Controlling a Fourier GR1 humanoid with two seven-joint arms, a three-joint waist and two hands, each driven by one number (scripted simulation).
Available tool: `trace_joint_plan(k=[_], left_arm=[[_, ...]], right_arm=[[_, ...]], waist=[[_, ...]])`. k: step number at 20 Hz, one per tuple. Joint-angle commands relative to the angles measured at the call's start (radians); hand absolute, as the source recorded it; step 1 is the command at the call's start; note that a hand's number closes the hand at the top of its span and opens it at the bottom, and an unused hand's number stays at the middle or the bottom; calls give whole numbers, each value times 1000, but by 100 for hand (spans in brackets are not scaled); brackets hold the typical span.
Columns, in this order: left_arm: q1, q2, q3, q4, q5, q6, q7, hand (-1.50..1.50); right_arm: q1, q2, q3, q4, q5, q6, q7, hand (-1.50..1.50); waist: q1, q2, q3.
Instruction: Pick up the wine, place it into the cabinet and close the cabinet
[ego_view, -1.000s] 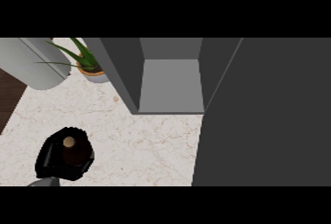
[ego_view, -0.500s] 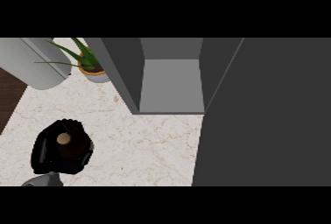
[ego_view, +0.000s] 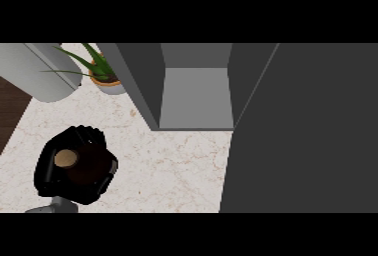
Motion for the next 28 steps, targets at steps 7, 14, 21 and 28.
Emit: trace_joint_plan(k=[7, 14, 21, 28], left_arm=[[-28, -26, -278, -176, -26, 210, 208, 150], [-180, -26, -416, -243, 20, 432, 347, 150], [-285, -26, -525, -200, 14, 614, 375, 150], [-474, -26, -648, -63, -22, 855, 365, 150]], right_arm=[[1, 20, 30, -92, -26, -15, 48, -150], [100, 43, 125, -116, 31, 10, 2, -150], [40, 18, -6, -70, -71, 24, 0, -150], [65, -7, -52, -81, -107, 62, -9, -150]], waist=[[-5, 1, -1], [-11, 1, 0], [-6, 3, -1], [-15, 3, 0]])
